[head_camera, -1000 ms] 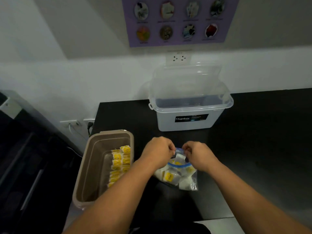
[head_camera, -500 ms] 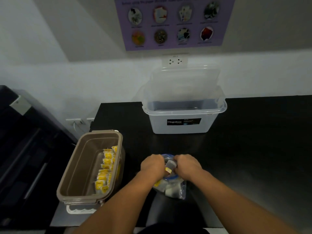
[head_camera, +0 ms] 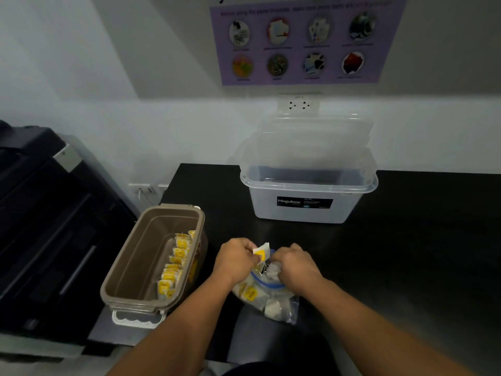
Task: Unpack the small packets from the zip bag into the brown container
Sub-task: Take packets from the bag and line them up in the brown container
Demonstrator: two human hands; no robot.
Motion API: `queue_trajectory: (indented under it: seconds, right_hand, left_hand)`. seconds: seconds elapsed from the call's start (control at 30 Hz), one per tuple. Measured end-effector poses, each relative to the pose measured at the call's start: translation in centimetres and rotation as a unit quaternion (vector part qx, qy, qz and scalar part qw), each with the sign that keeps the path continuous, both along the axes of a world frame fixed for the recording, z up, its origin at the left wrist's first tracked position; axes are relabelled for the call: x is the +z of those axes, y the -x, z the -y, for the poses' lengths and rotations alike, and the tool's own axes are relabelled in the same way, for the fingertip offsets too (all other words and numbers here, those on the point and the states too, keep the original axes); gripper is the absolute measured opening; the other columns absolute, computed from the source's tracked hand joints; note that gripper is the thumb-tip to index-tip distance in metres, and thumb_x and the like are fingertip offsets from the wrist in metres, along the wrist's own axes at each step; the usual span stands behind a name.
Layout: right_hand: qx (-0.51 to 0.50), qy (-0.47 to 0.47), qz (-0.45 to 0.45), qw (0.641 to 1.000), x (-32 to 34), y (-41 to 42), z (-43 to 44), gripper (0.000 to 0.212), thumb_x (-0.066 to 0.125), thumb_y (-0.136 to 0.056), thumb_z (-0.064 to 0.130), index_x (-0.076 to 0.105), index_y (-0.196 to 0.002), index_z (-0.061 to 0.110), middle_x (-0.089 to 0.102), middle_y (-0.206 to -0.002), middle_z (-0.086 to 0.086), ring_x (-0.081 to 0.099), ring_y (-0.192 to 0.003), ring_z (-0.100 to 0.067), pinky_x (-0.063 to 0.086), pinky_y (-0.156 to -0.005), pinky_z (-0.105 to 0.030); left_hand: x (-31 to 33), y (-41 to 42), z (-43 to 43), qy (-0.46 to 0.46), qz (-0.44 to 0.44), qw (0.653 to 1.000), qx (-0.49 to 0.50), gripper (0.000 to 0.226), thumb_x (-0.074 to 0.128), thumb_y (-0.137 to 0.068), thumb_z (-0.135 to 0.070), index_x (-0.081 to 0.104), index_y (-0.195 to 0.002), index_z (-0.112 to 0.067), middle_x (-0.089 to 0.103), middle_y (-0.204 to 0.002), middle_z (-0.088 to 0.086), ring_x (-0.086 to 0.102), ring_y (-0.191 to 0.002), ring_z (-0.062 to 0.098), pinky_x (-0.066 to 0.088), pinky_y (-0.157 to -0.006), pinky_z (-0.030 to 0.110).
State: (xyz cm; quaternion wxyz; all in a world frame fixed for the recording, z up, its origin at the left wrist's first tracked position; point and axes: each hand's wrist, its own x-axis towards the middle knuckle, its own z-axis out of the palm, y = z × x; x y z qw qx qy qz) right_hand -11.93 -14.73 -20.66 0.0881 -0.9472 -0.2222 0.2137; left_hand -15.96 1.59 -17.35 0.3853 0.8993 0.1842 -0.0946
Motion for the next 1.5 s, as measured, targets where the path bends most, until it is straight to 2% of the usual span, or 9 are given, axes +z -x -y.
queue_trajectory:
  seconds: [0.1,0.23,0.47,0.67,0.87,1.03,1.23,1.37,1.5]
  right_hand:
    - [0.038,0.032,-0.005,0.999,0.0,-0.2,-0.4,0.05,0.064,-0.089,0.015,0.057,-0.132,0.042,0.057,-0.13,-0.001,0.048,-0.115,-0.025,0.044,-0.098,-0.039]
    - [0.094,0.079,0.028,0.992,0.2,-0.8,-0.5,0.05,0.064,-0.094,0.019,0.054,-0.141,0.029,0.054,-0.134,-0.002,0.045,-0.122,-0.026,0.041,-0.101,-0.041]
    - [0.029,0.069,-0.029,0.997,1.1,-1.3,-0.4,0.04,0.068,-0.093,0.03,0.062,-0.132,0.027,0.056,-0.131,-0.005,0.052,-0.12,-0.025,0.047,-0.101,-0.039]
    - [-0.103,-0.063,-0.121,0.985,2.5,-1.7,0.1,0.016,0.069,-0.094,0.024,0.068,-0.109,0.028,0.069,-0.108,0.0,0.066,-0.096,-0.015,0.055,-0.081,-0.03]
    - [-0.252,-0.283,-0.133,0.916,4.2,-1.4,-0.4,0.006,0.071,-0.092,0.016,0.066,-0.091,0.019,0.067,-0.088,-0.002,0.065,-0.078,-0.012,0.047,-0.059,-0.021]
    - [-0.293,-0.382,-0.13,0.867,5.2,-1.2,-2.3,0.013,0.075,-0.085,0.018,0.071,-0.091,0.006,0.076,-0.096,-0.016,0.074,-0.09,-0.03,0.061,-0.081,-0.047]
    - [-0.307,-0.472,-0.153,0.812,6.2,-0.8,-5.1,0.015,0.067,-0.089,0.0,0.065,-0.098,-0.012,0.077,-0.088,-0.013,0.074,-0.083,-0.023,0.058,-0.078,-0.032]
    - [-0.291,-0.499,-0.167,0.799,7.0,-0.2,-7.0,0.003,0.062,-0.091,-0.003,0.062,-0.091,0.0,0.062,-0.069,-0.012,0.06,-0.065,-0.02,0.053,-0.066,-0.03]
    - [-0.285,-0.52,-0.201,0.78,7.7,0.3,-8.4,0.025,0.061,-0.094,-0.001,0.05,-0.075,0.011,0.048,-0.056,0.001,0.044,-0.053,-0.012,0.041,-0.055,-0.026]
  left_hand:
    - [0.4,0.1,-0.7,-0.009,0.009,1.0,-0.004,0.013,0.078,-0.085,-0.02,0.072,-0.084,-0.032,0.07,-0.074,-0.01,0.066,-0.073,0.005,0.058,-0.078,0.03]
    - [1.1,0.1,-1.2,-0.017,0.02,1.0,-0.01,0.01,0.078,-0.085,-0.02,0.075,-0.091,-0.028,0.069,-0.072,-0.01,0.068,-0.073,0.007,0.059,-0.08,0.031]
    - [4.2,-0.5,-2.0,-0.006,0.093,0.996,-0.002,0.015,0.081,-0.083,-0.021,0.071,-0.077,-0.03,0.071,-0.07,-0.011,0.066,-0.068,0.003,0.056,-0.07,0.021]
    - [7.6,-1.1,-4.8,-0.014,0.136,0.99,-0.033,0.009,0.079,-0.087,-0.025,0.074,-0.079,-0.027,0.068,-0.066,-0.014,0.059,-0.057,-0.005,0.043,-0.06,0.015]
    - [10.9,-0.9,-10.7,-0.048,0.151,0.987,-0.033,0.008,0.08,-0.085,-0.025,0.075,-0.08,-0.026,0.07,-0.07,-0.012,0.062,-0.061,-0.006,0.046,-0.062,0.015]
    - [12.6,-1.2,-16.0,-0.157,0.076,0.982,-0.067,0.007,0.079,-0.086,-0.021,0.074,-0.082,-0.024,0.071,-0.08,-0.007,0.066,-0.077,0.007,0.048,-0.066,0.018]
    - [11.2,-2.4,-19.5,-0.358,-0.062,0.915,-0.177,0.011,0.067,-0.092,-0.019,0.078,-0.092,-0.022,0.073,-0.095,-0.002,0.068,-0.092,0.016,0.058,-0.086,0.031]
    - [8.4,-3.0,-20.5,-0.435,-0.098,0.866,-0.225,0.015,0.06,-0.092,-0.011,0.074,-0.097,-0.013,0.073,-0.098,0.005,0.069,-0.089,0.022,0.059,-0.081,0.033]
    - [6.0,-2.9,-20.0,-0.459,-0.084,0.848,-0.25,0.016,0.061,-0.093,-0.008,0.07,-0.106,-0.006,0.069,-0.104,0.01,0.07,-0.094,0.025,0.058,-0.083,0.035]
